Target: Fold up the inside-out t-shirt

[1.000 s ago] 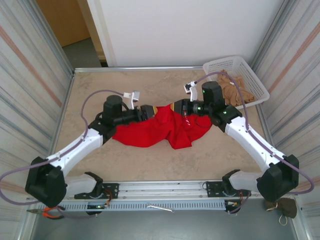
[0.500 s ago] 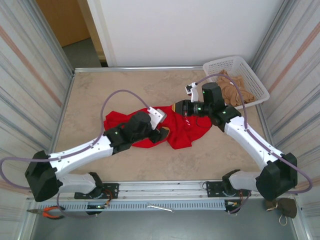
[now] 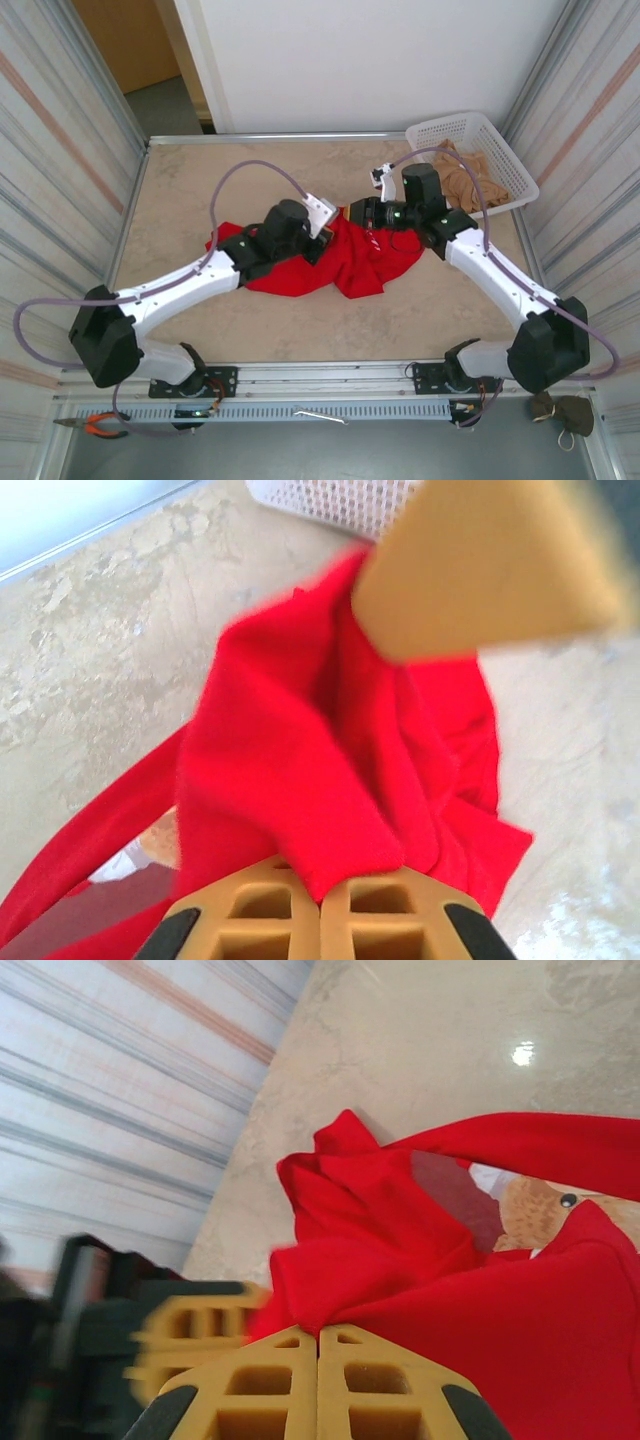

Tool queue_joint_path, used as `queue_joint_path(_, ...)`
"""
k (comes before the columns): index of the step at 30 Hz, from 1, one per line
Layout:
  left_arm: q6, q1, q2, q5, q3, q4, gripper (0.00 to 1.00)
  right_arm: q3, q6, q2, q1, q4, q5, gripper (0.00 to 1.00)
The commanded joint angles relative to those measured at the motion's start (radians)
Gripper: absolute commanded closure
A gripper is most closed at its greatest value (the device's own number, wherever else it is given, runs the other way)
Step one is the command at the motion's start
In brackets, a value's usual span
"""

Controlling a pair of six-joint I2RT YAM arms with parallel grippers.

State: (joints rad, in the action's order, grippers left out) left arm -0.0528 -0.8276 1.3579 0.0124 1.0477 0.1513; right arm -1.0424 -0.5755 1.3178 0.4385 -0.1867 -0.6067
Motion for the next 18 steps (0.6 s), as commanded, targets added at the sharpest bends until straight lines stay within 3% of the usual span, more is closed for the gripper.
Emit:
queue_joint_path(1,-0.128,0.086,-0.072,-0.255,0.071,0.009,1.0,0.007,-0.034,0.055,-0.033,0.049,0.0,1.0)
queue_joint_path(2,-0.179,0.125,-0.081,-0.339,0.08,-0.004,1.0,0.005,-0.046,0.075,-0.046,0.057,0.003,1.0)
queue_joint_path(3,-0.232,0.162,-0.089,-0.412,0.083,-0.024,1.0,0.004,-0.056,0.098,-0.061,0.075,0.001,0.93)
queue_joint_path(5,-0.317,0.222,-0.103,-0.52,0.08,-0.076,1.0,0.004,-0.071,0.126,-0.078,0.096,0.003,0.61)
queue_joint_path(6,-0.362,0.248,-0.111,-0.56,0.072,-0.106,1.0,0.003,-0.076,0.13,-0.085,0.099,0.003,0.49)
queue_joint_path(7,-0.401,0.273,-0.116,-0.592,0.062,-0.139,1.0,0.004,-0.076,0.127,-0.088,0.099,0.007,0.45)
queue_joint_path(11,-0.54,0.35,-0.127,-0.69,0.013,-0.281,1.0,0.042,-0.072,0.044,-0.088,0.075,0.044,0.41)
queue_joint_path(18,-0.585,0.366,-0.12,-0.729,0.0,-0.325,1.0,0.133,-0.066,-0.136,-0.039,0.023,0.137,0.39)
